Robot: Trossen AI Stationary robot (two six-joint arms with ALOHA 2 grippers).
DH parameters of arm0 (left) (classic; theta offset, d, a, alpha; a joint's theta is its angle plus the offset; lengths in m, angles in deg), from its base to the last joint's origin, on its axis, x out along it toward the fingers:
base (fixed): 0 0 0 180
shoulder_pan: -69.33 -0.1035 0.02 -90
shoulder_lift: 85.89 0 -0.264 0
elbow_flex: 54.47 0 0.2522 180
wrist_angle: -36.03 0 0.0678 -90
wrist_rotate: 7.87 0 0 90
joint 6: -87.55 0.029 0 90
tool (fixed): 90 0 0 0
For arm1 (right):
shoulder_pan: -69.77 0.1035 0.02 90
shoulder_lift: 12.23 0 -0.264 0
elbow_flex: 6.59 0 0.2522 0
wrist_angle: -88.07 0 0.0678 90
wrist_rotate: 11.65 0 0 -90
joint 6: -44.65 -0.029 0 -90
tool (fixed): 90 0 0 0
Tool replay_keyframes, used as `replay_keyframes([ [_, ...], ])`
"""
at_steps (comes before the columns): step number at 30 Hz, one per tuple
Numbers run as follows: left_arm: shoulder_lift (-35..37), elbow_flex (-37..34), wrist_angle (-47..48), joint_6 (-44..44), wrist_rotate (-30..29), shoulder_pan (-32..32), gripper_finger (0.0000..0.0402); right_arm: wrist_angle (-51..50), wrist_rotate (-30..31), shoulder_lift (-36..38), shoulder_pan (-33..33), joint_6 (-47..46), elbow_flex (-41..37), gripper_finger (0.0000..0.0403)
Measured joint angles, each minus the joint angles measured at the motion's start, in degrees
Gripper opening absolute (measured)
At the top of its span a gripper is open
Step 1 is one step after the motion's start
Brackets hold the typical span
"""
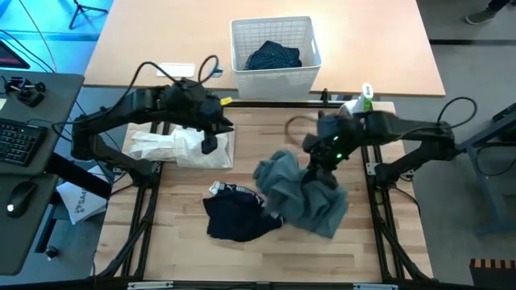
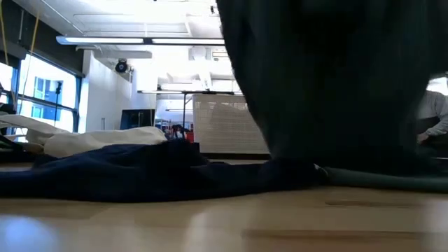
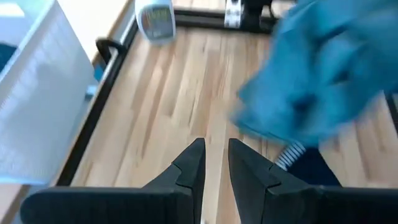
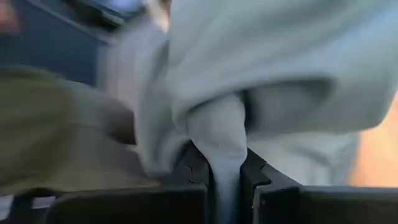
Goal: Fold Laundry from Bin
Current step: Fold the green pants
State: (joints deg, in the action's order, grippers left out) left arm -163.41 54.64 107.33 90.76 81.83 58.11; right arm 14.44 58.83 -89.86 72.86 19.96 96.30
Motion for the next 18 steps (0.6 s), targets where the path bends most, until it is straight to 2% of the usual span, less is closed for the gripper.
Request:
replay_keyframes([
  [2, 0.68, 0.0, -1.63, 0.02, 0.01, 0.0, 0.0055, 1.38, -4.91, -0.31, -0.42, -1.69, 4.23, 0.0011],
  [5, 1.1, 0.0, -2.6, 0.91, 0.0, 0.0, 0.0055, -1.58, -6.2, -0.3, -0.98, 1.26, 7.33, 0.0009],
  [12, 0.8, 0.0, -2.82, 1.5, -0.11, 0.0, 0.0055, -4.21, -5.5, -0.42, -8.24, 12.06, -0.17, 0.0009],
  [15, 0.73, 0.0, -2.85, 1.48, -0.19, 0.0, 0.0055, -4.57, -0.19, -0.57, -13.46, 16.99, -5.02, 0.0009],
  [18, 0.77, 0.0, -3.01, 1.48, -0.21, 0.0, 0.0055, -4.97, 6.42, -0.68, -17.52, 19.51, -4.73, 0.0007],
])
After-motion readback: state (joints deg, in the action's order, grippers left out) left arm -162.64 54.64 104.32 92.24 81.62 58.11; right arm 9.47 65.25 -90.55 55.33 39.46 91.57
